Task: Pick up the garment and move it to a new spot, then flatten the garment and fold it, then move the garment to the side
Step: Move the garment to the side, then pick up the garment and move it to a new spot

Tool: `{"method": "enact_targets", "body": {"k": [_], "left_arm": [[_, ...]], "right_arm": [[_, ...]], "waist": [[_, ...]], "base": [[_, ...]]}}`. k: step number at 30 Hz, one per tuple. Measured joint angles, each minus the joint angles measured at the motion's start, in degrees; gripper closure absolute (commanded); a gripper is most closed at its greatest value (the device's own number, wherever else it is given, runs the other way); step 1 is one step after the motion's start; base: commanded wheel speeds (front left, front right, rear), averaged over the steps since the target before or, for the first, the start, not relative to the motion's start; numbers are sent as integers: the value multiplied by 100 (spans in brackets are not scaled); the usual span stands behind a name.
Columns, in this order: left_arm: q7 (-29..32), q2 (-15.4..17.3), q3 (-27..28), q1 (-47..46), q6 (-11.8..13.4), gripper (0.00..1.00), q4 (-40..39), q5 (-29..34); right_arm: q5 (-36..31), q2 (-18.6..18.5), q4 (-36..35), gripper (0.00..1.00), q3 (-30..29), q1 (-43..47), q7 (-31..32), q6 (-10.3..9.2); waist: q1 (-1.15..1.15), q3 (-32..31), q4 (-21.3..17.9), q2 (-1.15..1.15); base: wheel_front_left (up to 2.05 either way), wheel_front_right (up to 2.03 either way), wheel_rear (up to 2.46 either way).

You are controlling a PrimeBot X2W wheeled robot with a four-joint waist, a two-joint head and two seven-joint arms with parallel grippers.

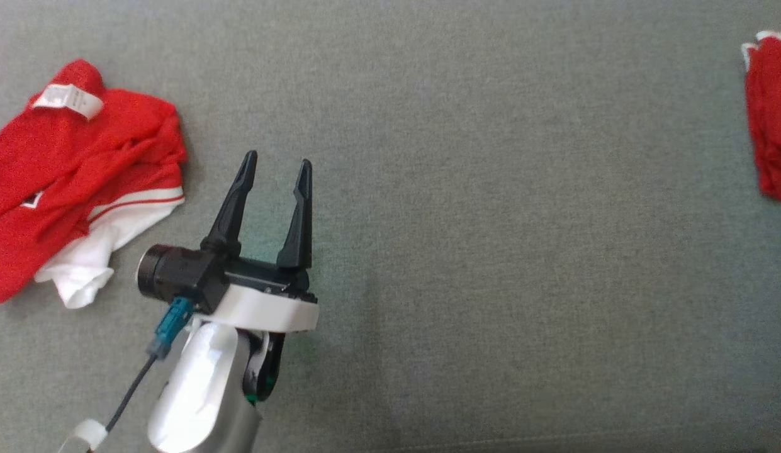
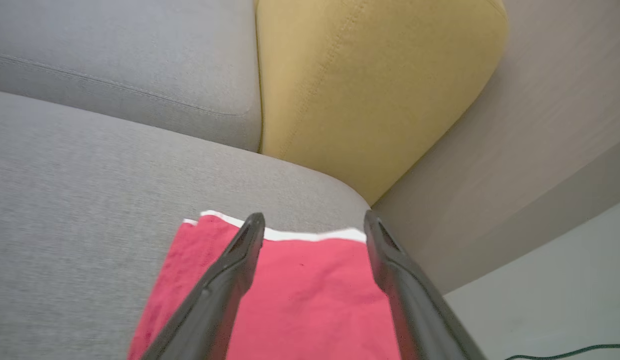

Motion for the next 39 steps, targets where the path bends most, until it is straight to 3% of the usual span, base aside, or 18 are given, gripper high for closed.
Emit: {"method": "enact_targets", "body": {"k": [4,13,18,24,31,39], "left_arm": [[0,0,25,162,1,0,-2,-5],[0,0,200,642,60,0,-85,-8],[0,3,291,930,60,0,-129,-8],[0,9,421,1249,59,0,-167,-8],[0,11,415,1505,62,0,-190,-64],[0,12,422,1520,82,0,-165,4]], "right_arm": [[4,371,-350,0,120,175,-113,0],[626,1461,-1904,0,769,737,-420,0],[1023,2175,-2577,0,854,1411,-627,0],[1396,2910,-2902,0,576,2457,-898,0],[1774,3017,-2922,0,524,3591,-1033,0],[1979,3056,-3290,0,668,3663,-1049,0]], "waist": [[0,-270,-16,0],[0,-978,-47,0],[-1,-1287,-40,0],[-1,-1563,-1,0],[0,-1670,45,0],[1,-1638,30,0]], "base": [[0,0,0],[0,0,0],[0,0,0],[0,0,0],[0,0,0],[0,0,0]]}}
